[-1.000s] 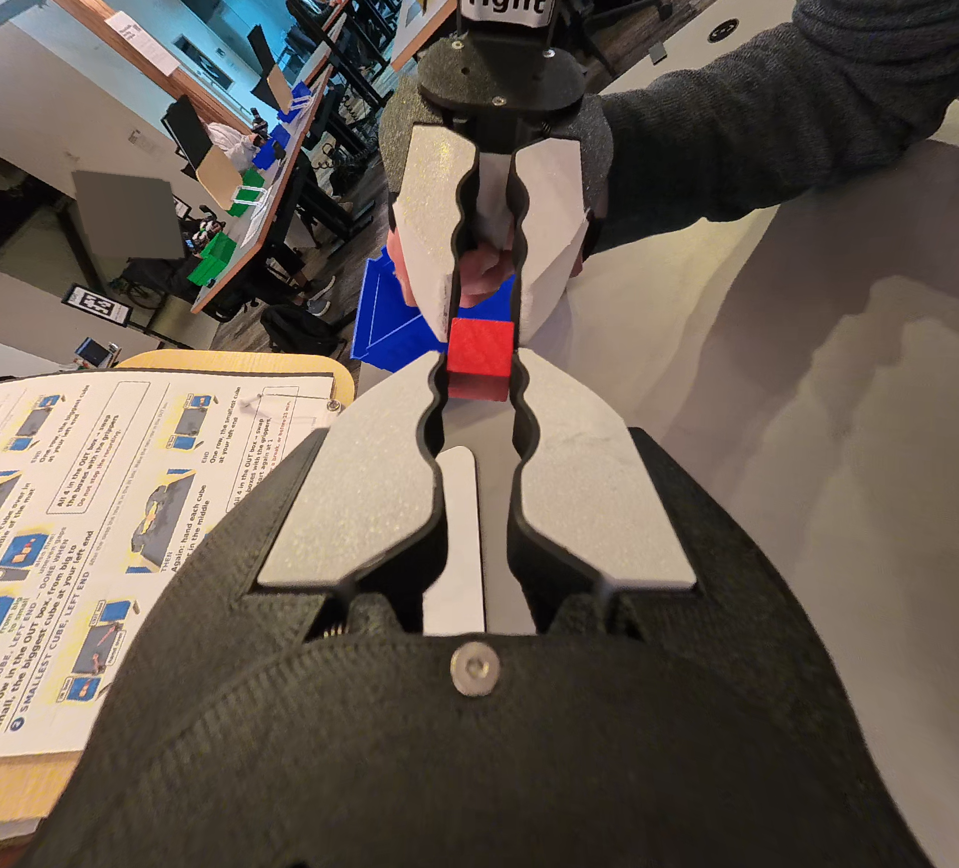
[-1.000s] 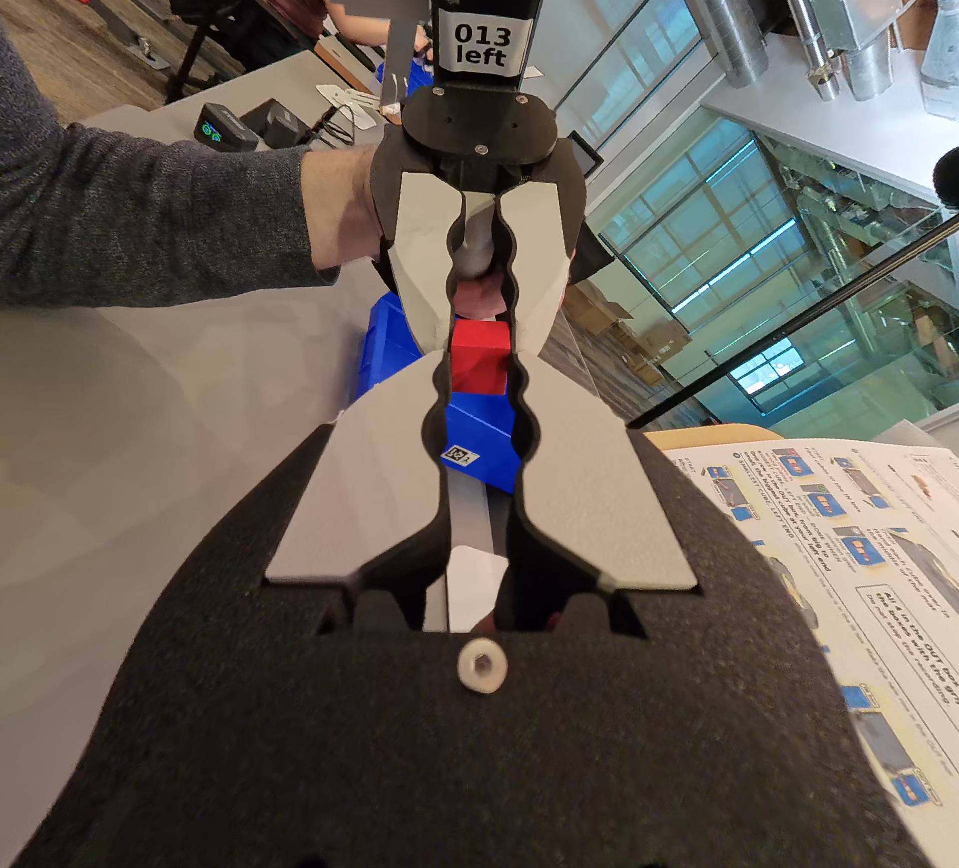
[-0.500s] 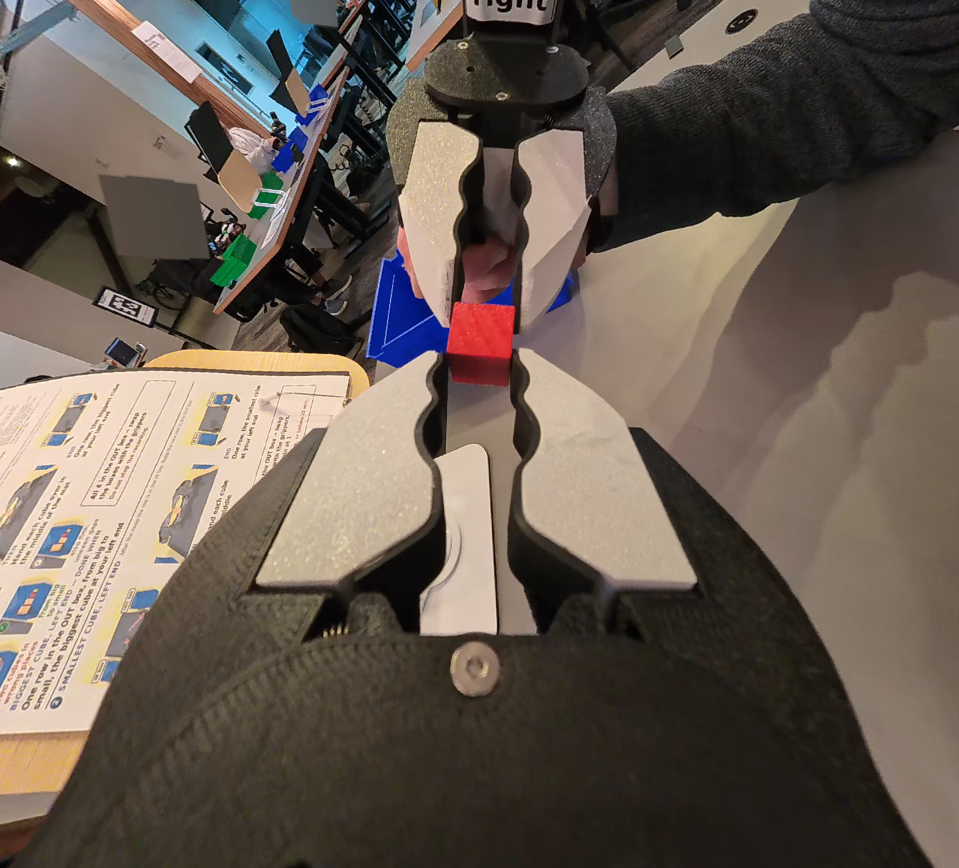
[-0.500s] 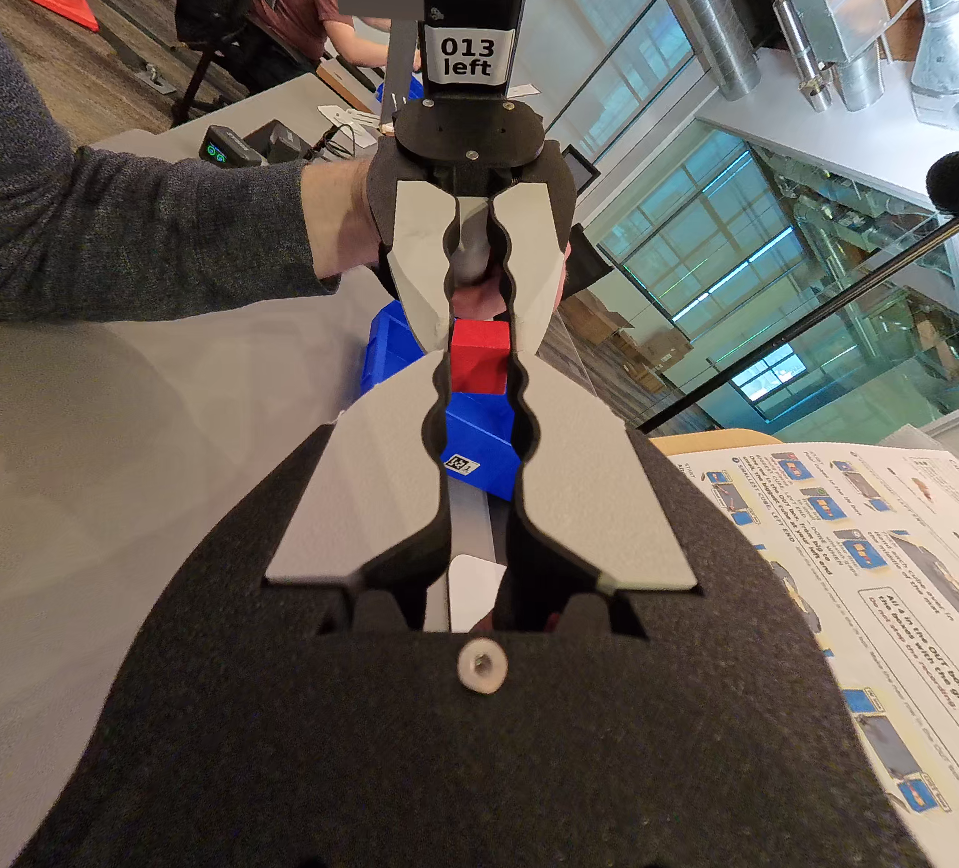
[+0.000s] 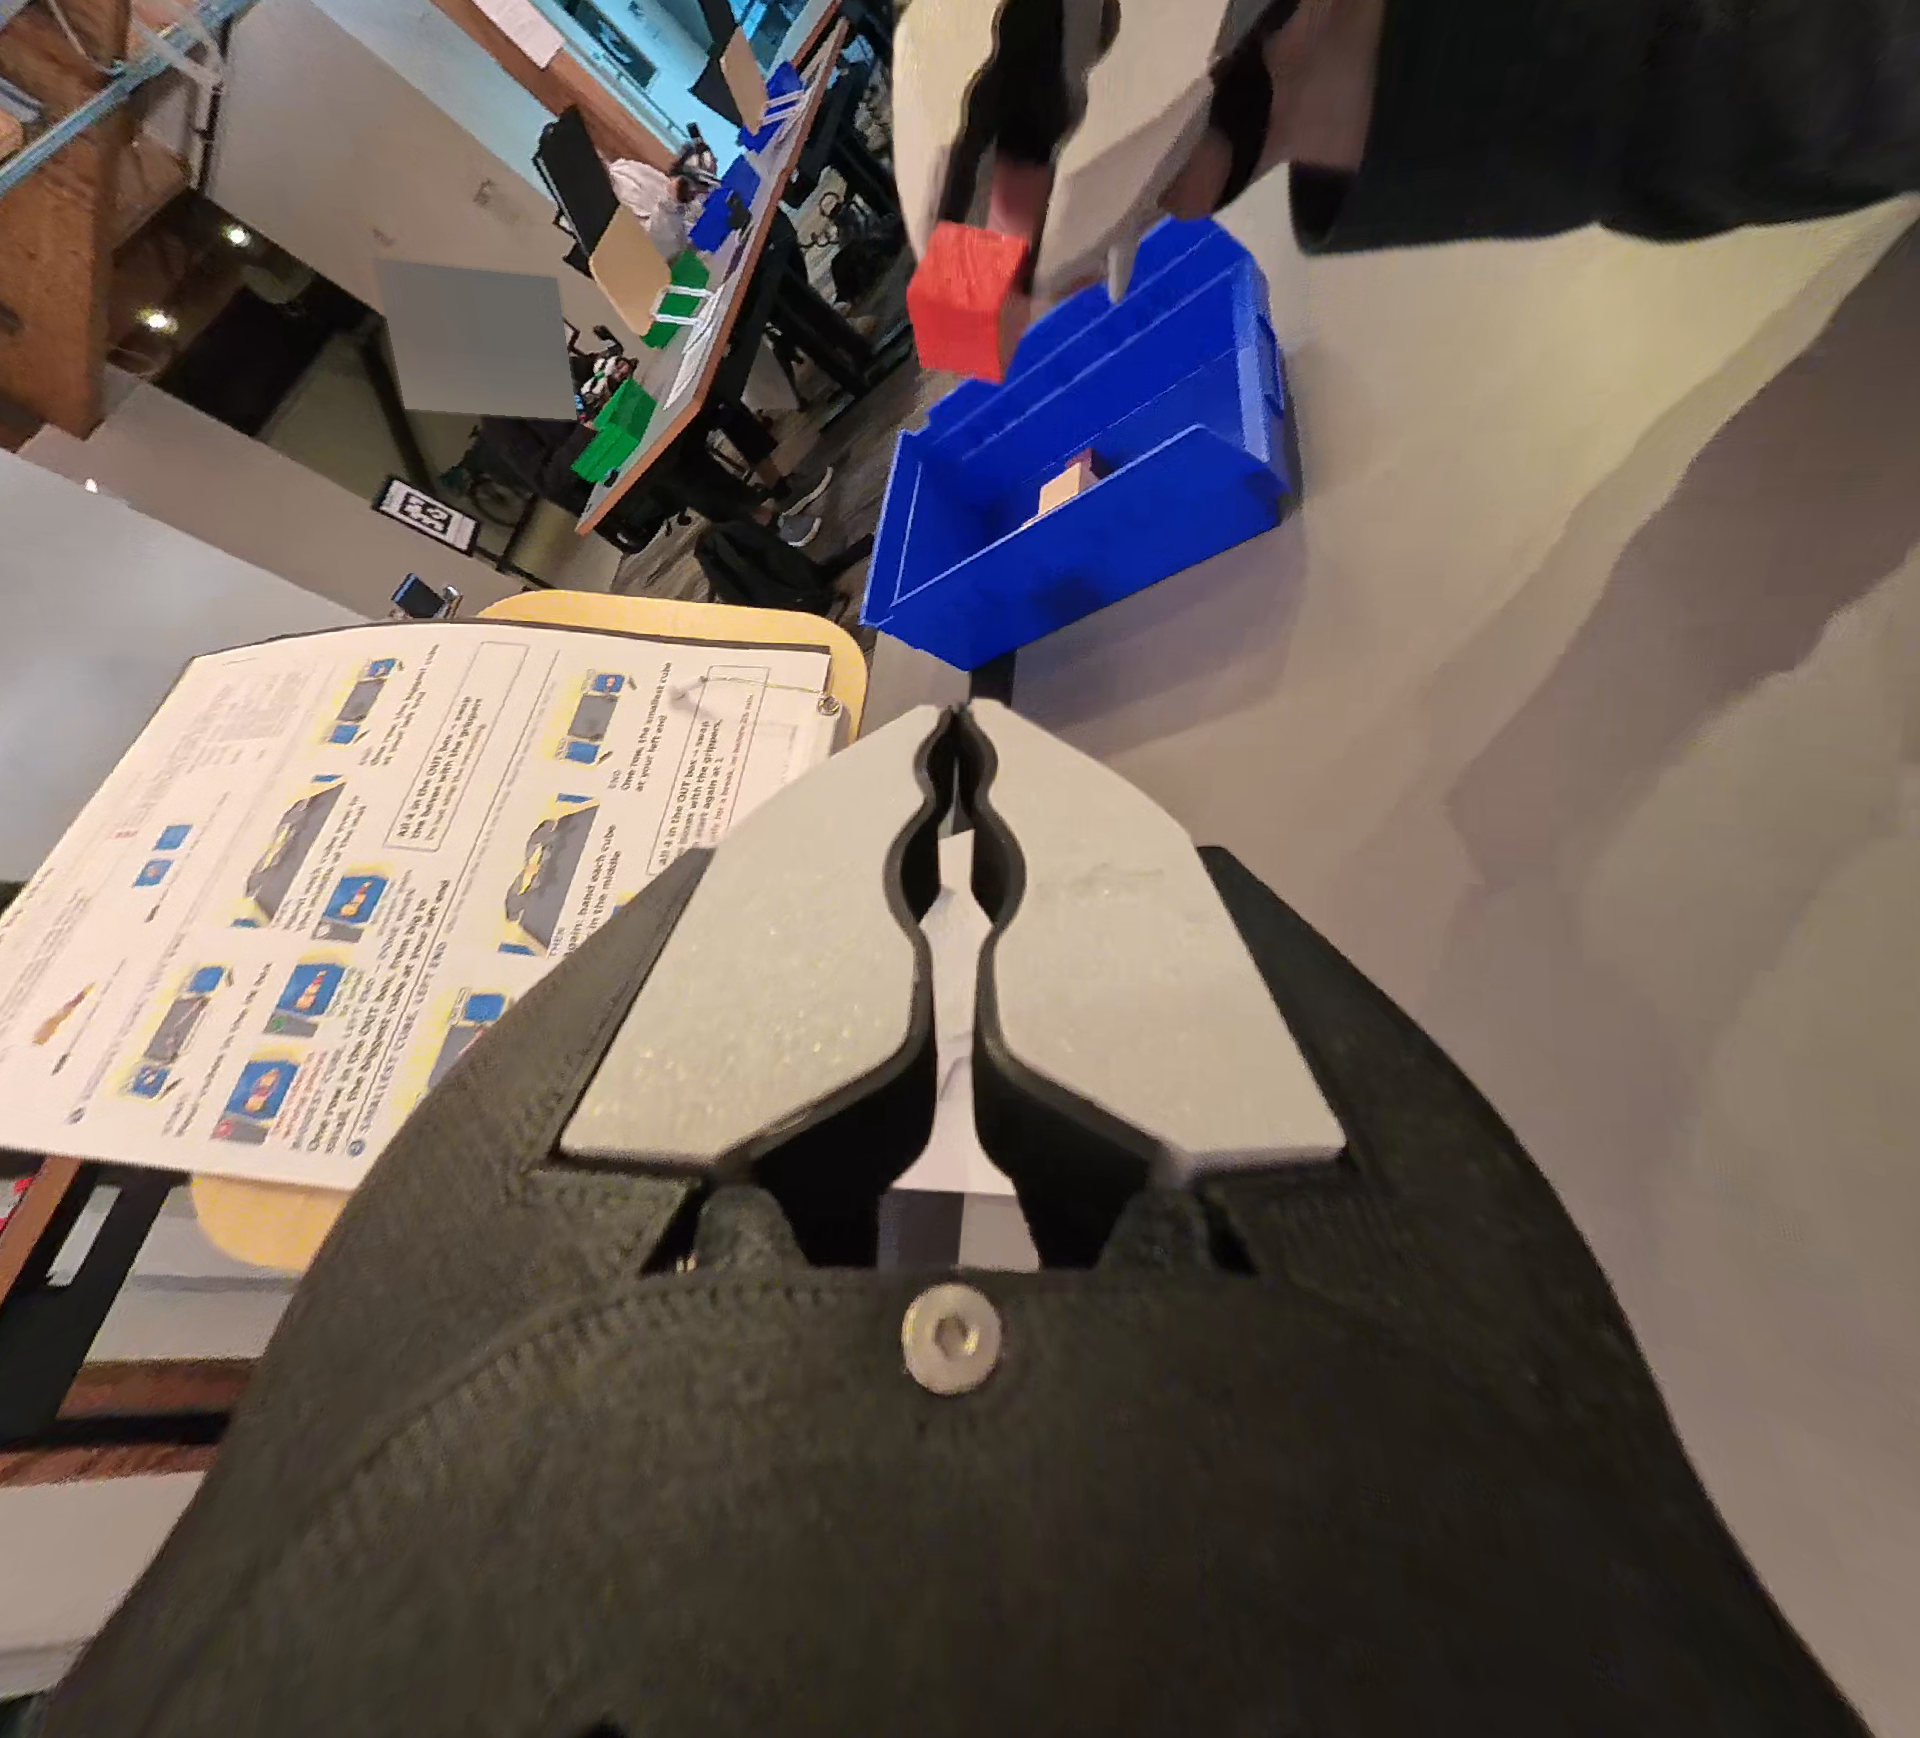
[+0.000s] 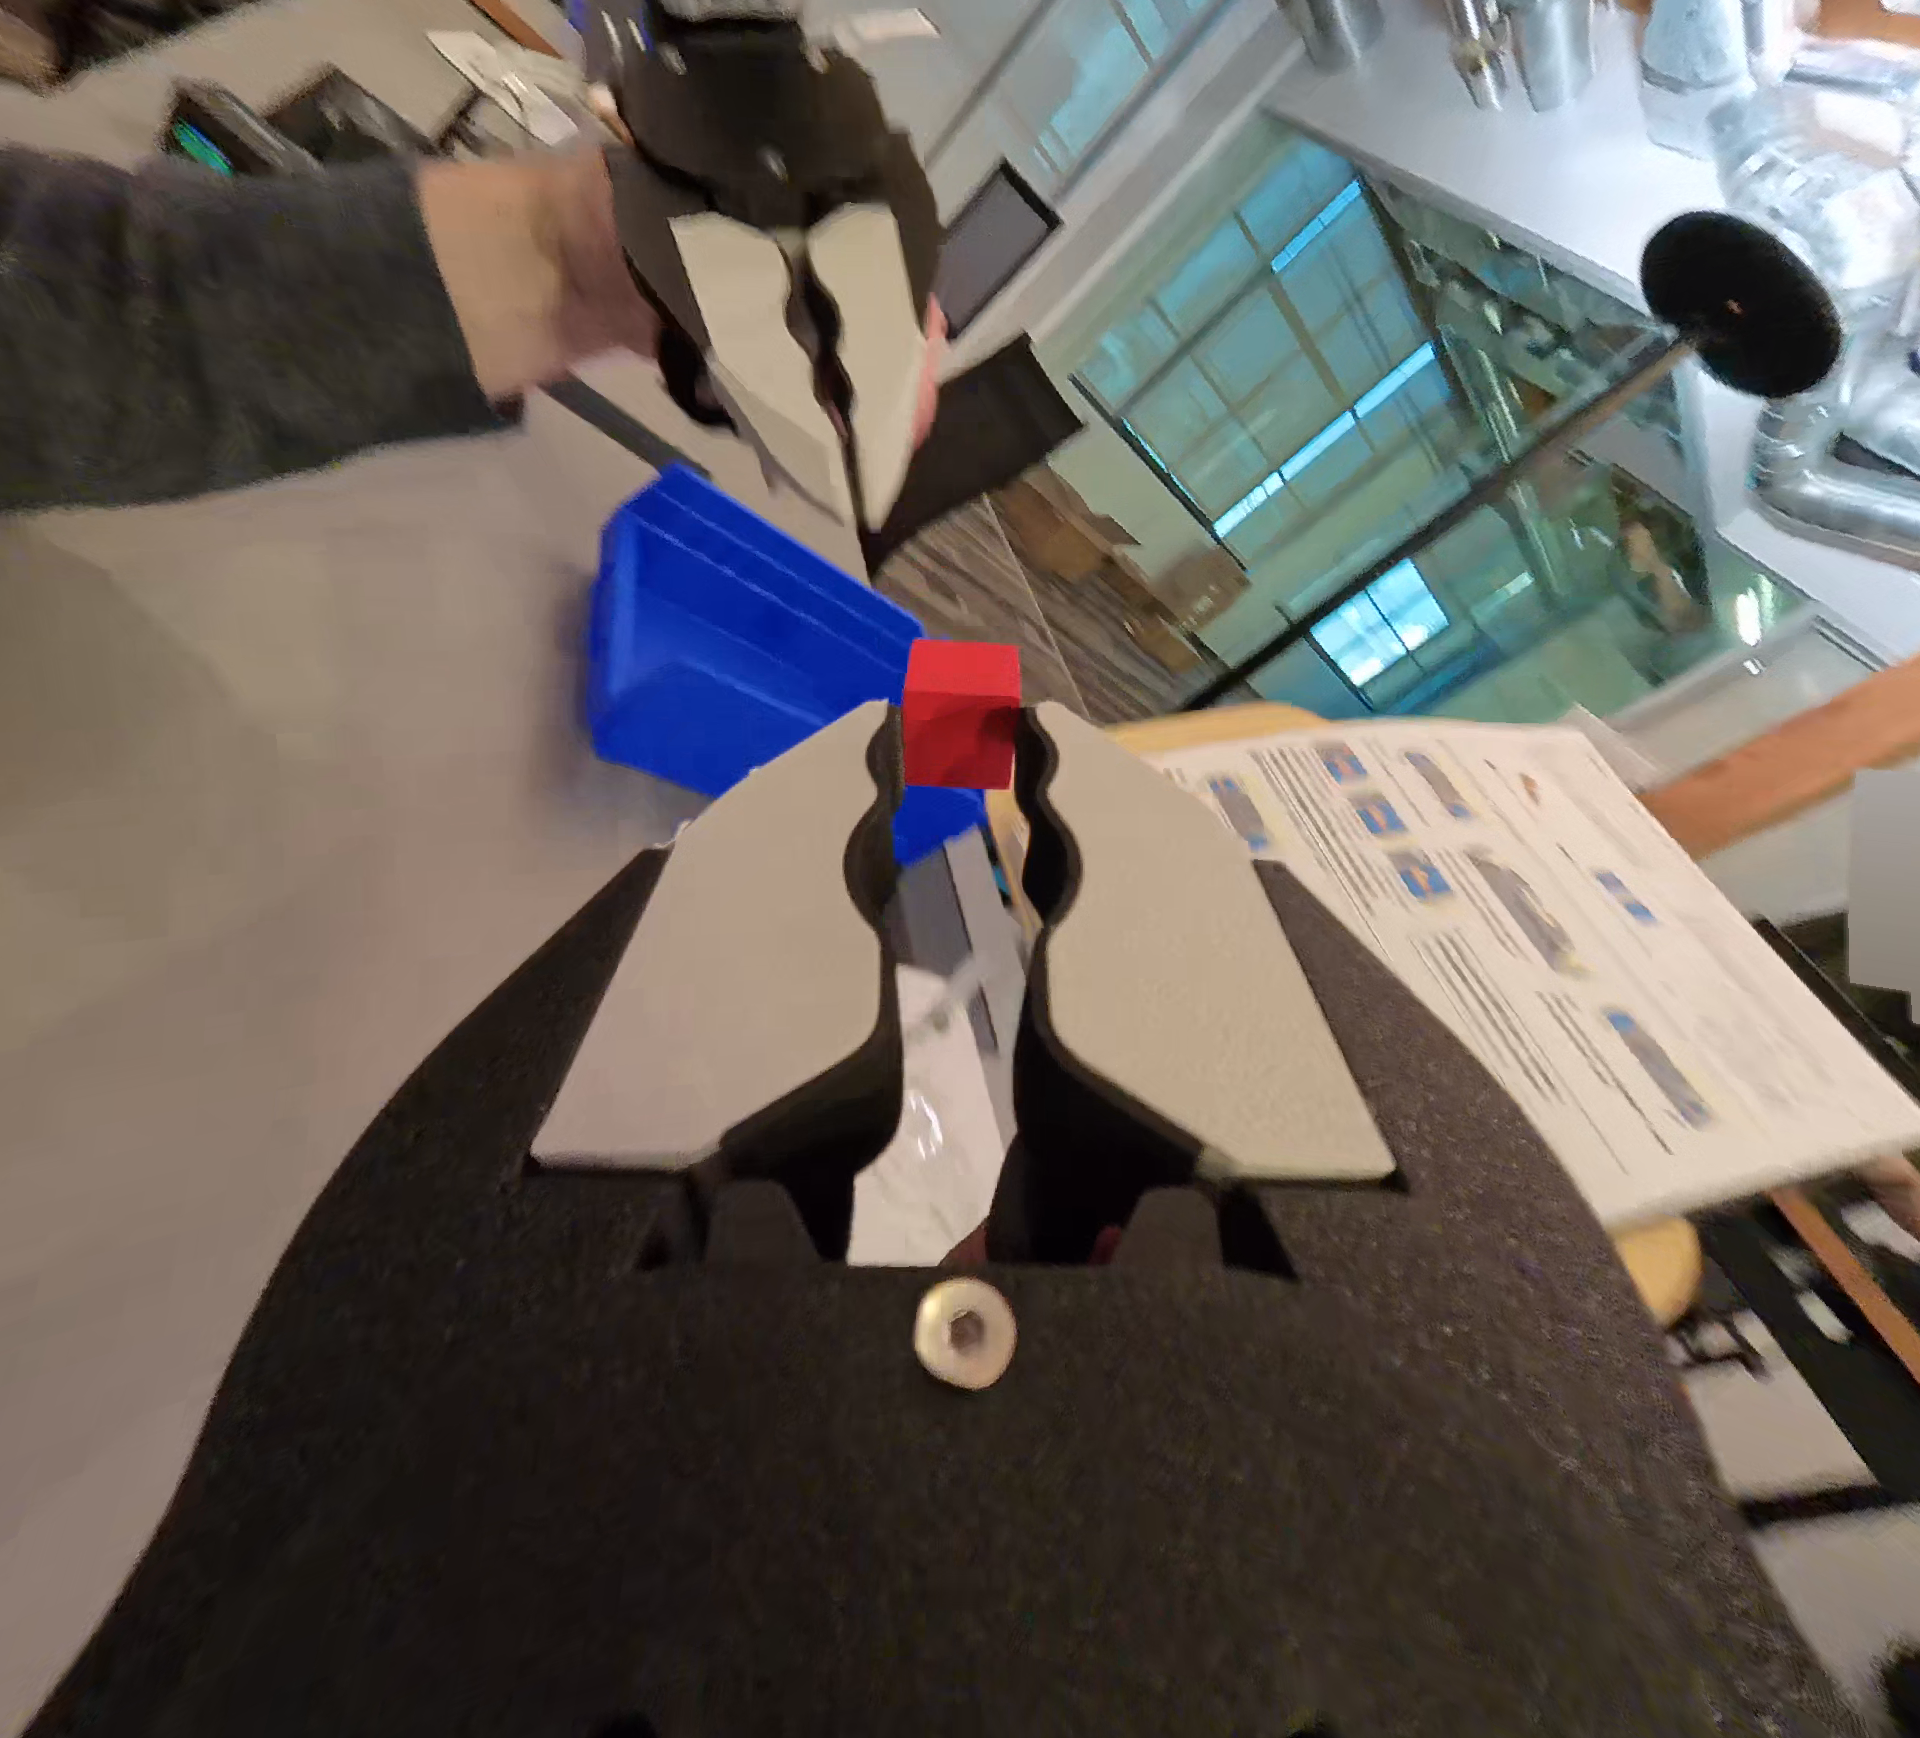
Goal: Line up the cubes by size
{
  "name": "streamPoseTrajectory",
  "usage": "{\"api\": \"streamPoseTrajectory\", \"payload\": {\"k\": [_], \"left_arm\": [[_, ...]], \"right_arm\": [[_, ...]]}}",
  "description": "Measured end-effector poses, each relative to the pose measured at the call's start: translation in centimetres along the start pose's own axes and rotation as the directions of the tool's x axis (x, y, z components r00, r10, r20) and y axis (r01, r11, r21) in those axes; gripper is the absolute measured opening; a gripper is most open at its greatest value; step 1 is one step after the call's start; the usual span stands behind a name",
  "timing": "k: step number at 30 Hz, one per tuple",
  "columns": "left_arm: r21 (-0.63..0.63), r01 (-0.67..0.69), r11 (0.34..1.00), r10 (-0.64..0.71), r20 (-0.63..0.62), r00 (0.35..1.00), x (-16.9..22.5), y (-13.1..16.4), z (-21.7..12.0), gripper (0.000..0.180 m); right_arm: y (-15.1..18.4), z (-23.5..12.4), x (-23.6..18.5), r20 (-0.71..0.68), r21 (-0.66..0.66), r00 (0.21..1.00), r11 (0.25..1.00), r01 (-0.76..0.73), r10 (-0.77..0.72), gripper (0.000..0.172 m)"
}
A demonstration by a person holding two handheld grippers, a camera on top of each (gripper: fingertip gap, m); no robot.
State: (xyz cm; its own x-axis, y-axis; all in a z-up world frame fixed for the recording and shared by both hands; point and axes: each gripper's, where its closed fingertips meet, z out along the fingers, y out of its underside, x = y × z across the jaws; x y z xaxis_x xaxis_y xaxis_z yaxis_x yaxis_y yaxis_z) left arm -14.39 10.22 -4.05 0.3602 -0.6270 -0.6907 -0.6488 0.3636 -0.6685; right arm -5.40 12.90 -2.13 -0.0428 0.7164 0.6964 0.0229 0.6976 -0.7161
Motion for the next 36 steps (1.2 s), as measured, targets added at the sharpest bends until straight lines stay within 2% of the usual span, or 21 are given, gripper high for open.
{"api": "streamPoseTrajectory", "payload": {"k": [3, 5, 8, 13, 18, 22, 30, 36], "left_arm": [[0.011, -0.006, 1.0, 0.005, 0.024, 1.0, -0.4, -0.3, -0.7, 0.0], [0.003, -0.015, 1.0, 0.015, 0.035, 0.999, -0.5, -0.3, -1.1, 0.0], [-0.009, -0.021, 1.0, 0.021, 0.049, 0.999, -0.7, -0.2, -1.4, 0.0], [-0.01, -0.026, 1.0, 0.026, 0.051, 0.998, -0.7, -0.3, -1.5, 0.0], [-0.02, -0.032, 0.999, 0.032, 0.047, 0.998, -0.6, -0.3, -1.2, 0.0], [-0.023, -0.032, 0.999, 0.033, 0.044, 0.998, -0.6, -0.3, -1.1, 0.0], [-0.035, -0.032, 0.999, 0.033, 0.04, 0.999, -0.6, 0.1, -1.0, 0.0], [-0.031, -0.032, 0.999, 0.033, 0.039, 0.999, -0.6, 0.1, -1.0, 0.0]], "right_arm": [[4.0, -4.4, 3.0, -0.054, -0.197, 0.998, 0.98, 0.021, -0.032, 0.02], [7.4, -8.0, 5.1, -0.066, -0.367, 0.996, 0.93, 0.034, -0.062, 0.019], [11.9, -13.5, 7.3, -0.036, -0.576, 0.997, 0.817, 0.029, -0.061, 0.02], [19.9, -19.6, 8.7, 0.022, -0.787, 0.999, 0.617, -0.013, 0.049, 0.02], [27.5, -22.7, 7.5, 0.072, -0.896, 0.979, 0.444, -0.022, 0.193, 0.02], [31.8, -24.0, 5.1, 0.141, -0.945, 0.946, 0.324, 0.041, 0.292, 0.02], [36.5, -25.5, 3.6, 0.243, -0.969, 0.897, 0.132, 0.208, 0.37, 0.02], [38.5, -26.3, 3.2, 0.288, -0.954, 0.862, 0.046, 0.296, 0.416, 0.02]]}}
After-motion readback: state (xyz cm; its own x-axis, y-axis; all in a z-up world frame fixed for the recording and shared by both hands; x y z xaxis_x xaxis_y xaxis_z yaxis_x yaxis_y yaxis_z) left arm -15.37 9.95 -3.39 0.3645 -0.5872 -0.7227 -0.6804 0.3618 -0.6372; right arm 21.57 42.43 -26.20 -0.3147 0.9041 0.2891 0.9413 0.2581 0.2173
